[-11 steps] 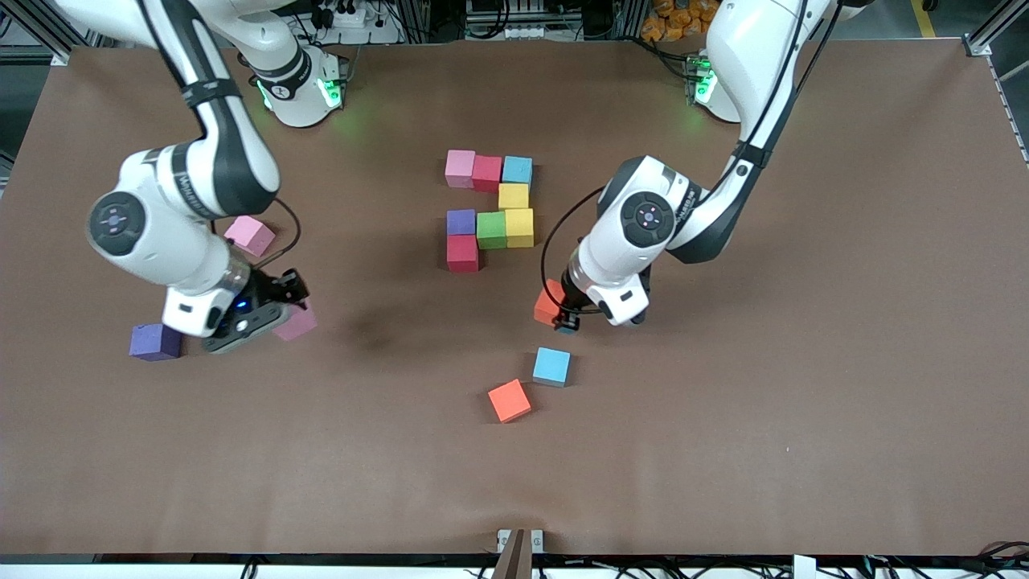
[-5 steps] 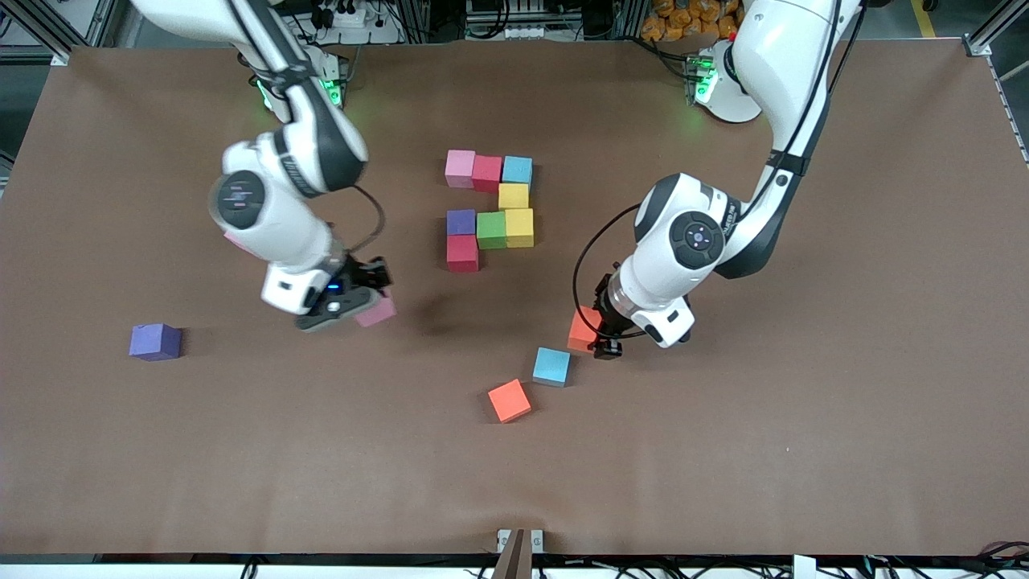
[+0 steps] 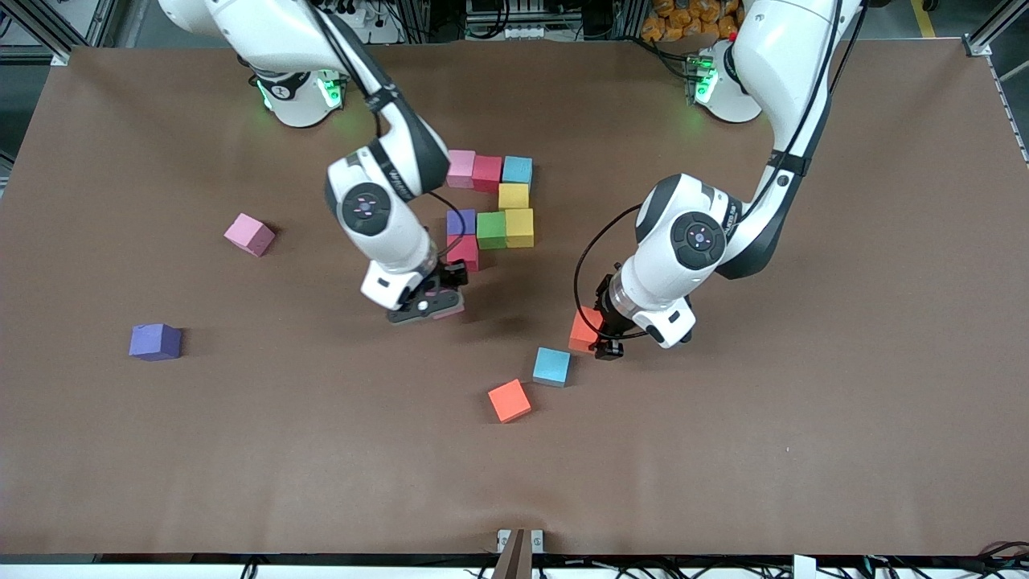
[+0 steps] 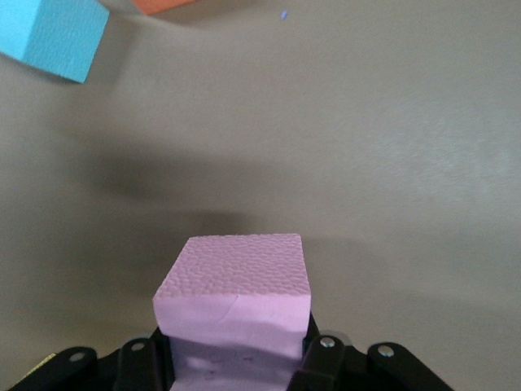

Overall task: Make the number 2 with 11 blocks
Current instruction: 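Carry the light pink block to the cluster with the right gripper, then lower light pink into the cluster while the left gripper holds orange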

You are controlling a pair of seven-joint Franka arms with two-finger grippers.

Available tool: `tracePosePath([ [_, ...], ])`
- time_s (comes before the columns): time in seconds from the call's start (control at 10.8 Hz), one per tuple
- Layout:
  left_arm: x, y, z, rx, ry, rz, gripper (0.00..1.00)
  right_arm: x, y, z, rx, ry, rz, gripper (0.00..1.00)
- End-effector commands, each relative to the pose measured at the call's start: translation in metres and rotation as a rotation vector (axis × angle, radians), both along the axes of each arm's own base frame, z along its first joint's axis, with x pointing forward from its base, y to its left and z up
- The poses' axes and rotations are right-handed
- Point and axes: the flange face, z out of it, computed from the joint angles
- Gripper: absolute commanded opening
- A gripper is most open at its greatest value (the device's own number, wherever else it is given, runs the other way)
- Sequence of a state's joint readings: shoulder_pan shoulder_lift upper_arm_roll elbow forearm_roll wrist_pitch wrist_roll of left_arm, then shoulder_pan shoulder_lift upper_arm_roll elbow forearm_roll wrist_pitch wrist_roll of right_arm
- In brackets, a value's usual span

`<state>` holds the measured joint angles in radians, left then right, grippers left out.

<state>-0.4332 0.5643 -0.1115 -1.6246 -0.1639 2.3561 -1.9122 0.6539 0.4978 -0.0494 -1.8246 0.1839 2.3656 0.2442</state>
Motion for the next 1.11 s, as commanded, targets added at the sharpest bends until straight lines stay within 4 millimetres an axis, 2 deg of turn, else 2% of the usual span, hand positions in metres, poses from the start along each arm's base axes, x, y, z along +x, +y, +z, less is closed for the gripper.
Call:
tracePosePath([
  [0.0, -0.001, 0.0, 0.003, 0.018, -0.013, -0.007, 0.0, 0.003, 0.013, -0.01, 0.002, 0.017, -0.072, 0.34],
  [0.46, -0.001, 0.0, 0.002, 0.02, -0.012, -0.008, 0.0, -0.012, 0.026, -0.039, -0.014, 0.073, -0.09, 0.34],
  [1.01, -0.001, 0.0, 0.002, 0.02, -0.013, -0.009, 0.0, -0.022, 0.031, -0.05, -0.019, 0.135, -0.118, 0.34],
])
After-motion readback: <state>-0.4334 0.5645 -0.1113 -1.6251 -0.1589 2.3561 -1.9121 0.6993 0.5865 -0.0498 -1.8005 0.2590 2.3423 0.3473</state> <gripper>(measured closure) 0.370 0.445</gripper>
